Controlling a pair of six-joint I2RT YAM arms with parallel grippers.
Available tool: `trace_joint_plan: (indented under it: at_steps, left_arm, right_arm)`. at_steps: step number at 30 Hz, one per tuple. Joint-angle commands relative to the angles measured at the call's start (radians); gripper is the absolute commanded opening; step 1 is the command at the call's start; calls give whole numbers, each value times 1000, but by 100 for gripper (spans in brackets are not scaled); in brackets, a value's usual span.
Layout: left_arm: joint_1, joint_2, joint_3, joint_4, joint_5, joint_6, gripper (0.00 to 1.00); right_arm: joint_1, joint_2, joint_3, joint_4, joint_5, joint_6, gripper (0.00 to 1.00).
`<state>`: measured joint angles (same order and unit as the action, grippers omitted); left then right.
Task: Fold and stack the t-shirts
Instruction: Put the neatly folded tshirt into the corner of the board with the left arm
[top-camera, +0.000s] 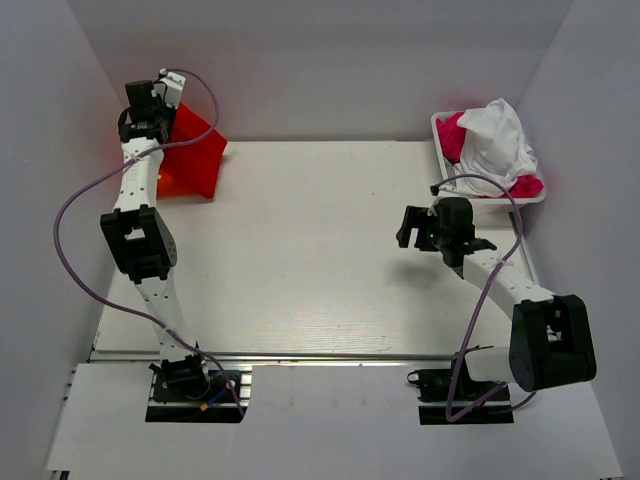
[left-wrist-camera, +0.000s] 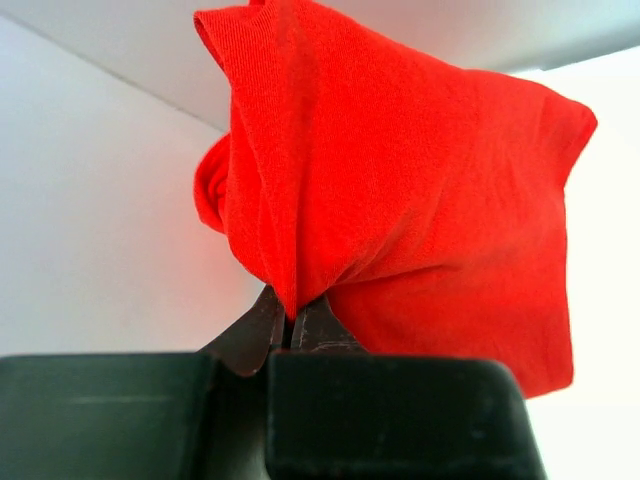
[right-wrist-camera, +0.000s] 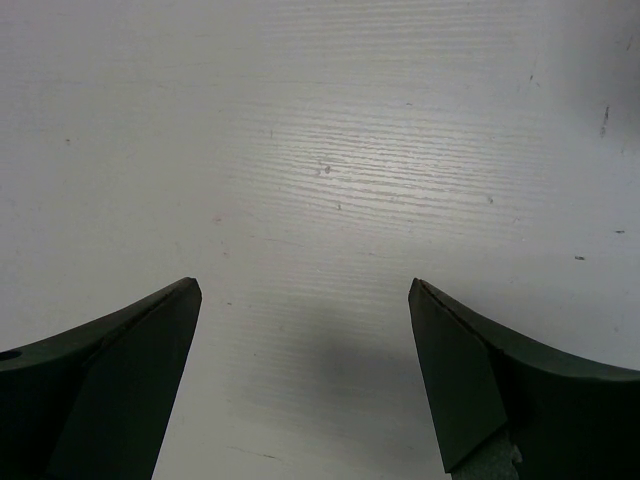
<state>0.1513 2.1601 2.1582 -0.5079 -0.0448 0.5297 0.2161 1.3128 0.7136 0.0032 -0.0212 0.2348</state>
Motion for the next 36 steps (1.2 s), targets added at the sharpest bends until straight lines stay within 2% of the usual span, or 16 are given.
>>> trace_joint_plan:
  at_steps: [1, 10, 12, 13, 15, 16, 18, 19, 20, 26, 28, 33, 36]
  left_arm:
    - [22, -34, 5, 97, -38, -19, 0]
    - [56, 75, -17, 210, -139, -62, 0]
    - [56, 108, 23, 210, -191, -85, 0]
    - [56, 141, 34, 210, -251, -85, 8]
    - [56, 153, 34, 238, -292, -114, 35]
    - [65, 153, 34, 238, -329, -114, 42]
    - [65, 179, 34, 238, -348, -126, 71]
    - [65, 179, 34, 238, -378, -126, 90]
    - [65, 179, 34, 249, -379, -126, 100]
    - [65, 178, 45, 246, -405, -158, 100]
    - [65, 167, 45, 235, -374, -183, 100]
    - [31, 103, 2, 135, -259, -256, 100]
    - [31, 80, 26, -8, -98, -364, 100]
  right_arm:
    - [0, 11, 52, 43, -29, 12, 90]
    - [0, 39, 87, 32, -42, 24, 90]
    - [3, 46, 95, 34, -46, 24, 90]
    - [3, 52, 99, 32, -49, 24, 90]
    - [5, 68, 110, 29, -55, 34, 90]
    - [5, 71, 113, 26, -59, 34, 90]
    - [3, 81, 121, 21, -60, 40, 90]
    - [2, 83, 122, 18, -65, 40, 90]
    - [3, 88, 126, 20, -65, 38, 90]
    - [3, 89, 124, 21, -79, 46, 90]
    - [3, 82, 119, 24, -83, 43, 90]
    - [8, 62, 115, 20, -94, 32, 90]
    - [3, 34, 113, 6, -94, 28, 90]
